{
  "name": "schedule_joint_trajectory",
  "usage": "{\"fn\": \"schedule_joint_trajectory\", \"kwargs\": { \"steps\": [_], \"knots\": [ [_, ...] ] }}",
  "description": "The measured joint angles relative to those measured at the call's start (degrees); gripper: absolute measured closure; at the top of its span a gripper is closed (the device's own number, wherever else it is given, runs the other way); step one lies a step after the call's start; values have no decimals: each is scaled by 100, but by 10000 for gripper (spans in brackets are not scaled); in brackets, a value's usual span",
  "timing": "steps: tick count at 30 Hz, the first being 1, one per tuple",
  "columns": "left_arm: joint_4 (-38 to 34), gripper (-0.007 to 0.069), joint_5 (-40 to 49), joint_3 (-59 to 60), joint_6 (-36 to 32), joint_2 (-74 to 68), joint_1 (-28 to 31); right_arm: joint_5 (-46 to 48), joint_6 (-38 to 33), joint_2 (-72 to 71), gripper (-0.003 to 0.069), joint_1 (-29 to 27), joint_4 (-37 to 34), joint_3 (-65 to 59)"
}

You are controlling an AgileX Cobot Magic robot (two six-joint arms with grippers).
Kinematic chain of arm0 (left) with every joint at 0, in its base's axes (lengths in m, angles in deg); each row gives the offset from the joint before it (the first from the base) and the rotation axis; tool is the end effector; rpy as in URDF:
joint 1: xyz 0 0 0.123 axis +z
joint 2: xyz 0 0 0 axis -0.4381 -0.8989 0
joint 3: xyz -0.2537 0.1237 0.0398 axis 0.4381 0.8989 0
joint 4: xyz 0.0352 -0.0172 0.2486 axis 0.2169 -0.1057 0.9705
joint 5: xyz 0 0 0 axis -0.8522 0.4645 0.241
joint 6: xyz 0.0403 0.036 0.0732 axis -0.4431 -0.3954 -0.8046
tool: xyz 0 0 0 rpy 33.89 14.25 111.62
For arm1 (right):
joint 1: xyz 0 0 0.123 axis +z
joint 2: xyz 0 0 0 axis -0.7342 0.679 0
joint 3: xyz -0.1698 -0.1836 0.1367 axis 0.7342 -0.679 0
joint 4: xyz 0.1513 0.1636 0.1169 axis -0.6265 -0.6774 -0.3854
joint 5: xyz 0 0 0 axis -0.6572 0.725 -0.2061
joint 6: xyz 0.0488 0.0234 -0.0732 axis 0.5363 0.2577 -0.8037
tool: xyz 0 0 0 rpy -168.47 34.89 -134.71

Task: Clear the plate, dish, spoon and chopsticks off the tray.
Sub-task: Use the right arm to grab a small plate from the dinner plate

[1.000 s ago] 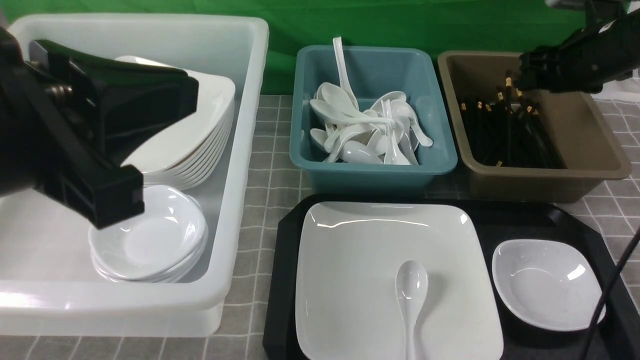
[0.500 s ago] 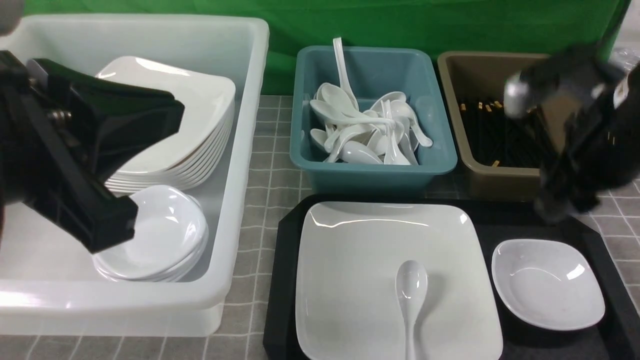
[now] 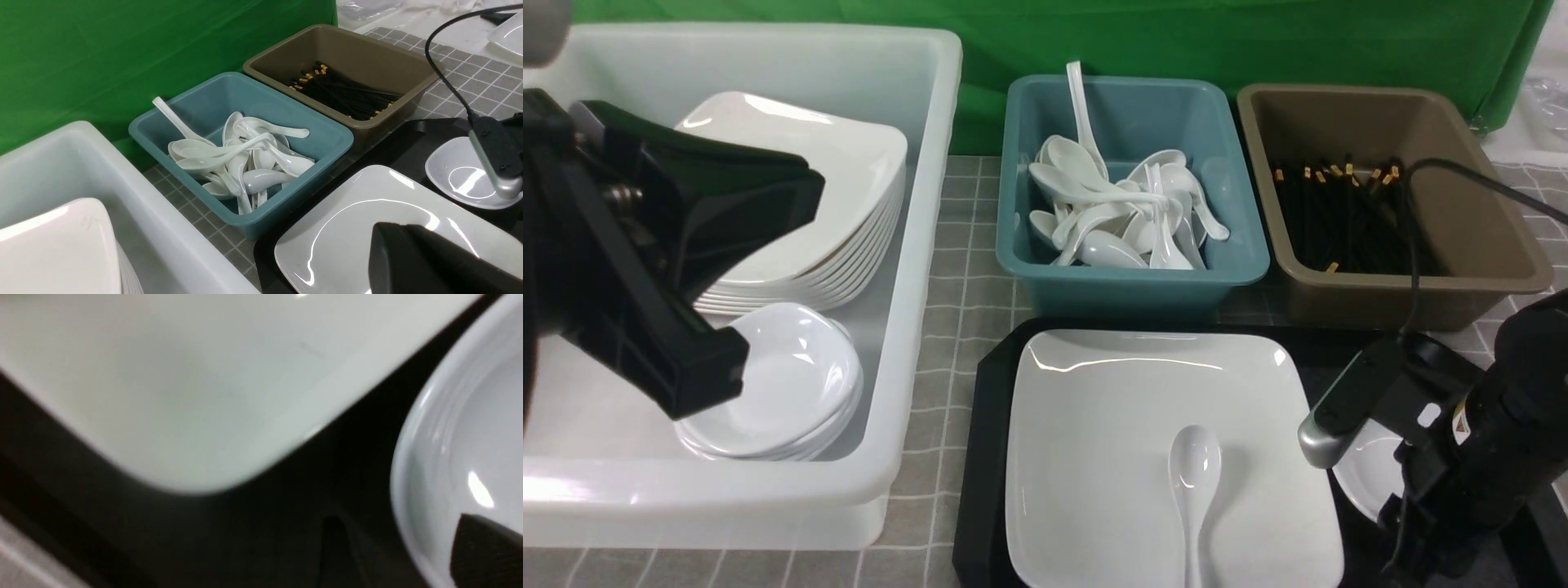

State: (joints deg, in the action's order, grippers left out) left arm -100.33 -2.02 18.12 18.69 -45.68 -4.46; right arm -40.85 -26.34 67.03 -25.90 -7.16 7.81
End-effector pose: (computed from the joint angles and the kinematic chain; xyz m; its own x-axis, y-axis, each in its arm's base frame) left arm 0.1303 -0.0888 0.3987 -0.1446 0.3214 -0.9358 0.6413 0.7507 0.1587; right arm 0.2514 0.0922 0.1876 -0.6446 -0.7321 -0.2205 -0.7119 0.6799 -0.1762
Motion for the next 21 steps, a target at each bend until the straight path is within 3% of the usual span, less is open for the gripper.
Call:
{"fn": "schedule_joint_trajectory", "kwargs": {
  "steps": [3,5,12,19,21],
  "knots": [
    [0,604,11,0,5,0,0,-411,0,259,203,0,41,0],
    [0,604,11,0,5,0,0,-605,0,407,210,0,109,0],
    [0,604,114,0,5,-4,0,-735,0,661,343,0,271,18],
    [0,604,132,0,5,-11,0,-558,44,556,405,93,353,109],
    [5,604,186,0,5,-11,0,-353,185,340,465,201,357,191]
  ]
}}
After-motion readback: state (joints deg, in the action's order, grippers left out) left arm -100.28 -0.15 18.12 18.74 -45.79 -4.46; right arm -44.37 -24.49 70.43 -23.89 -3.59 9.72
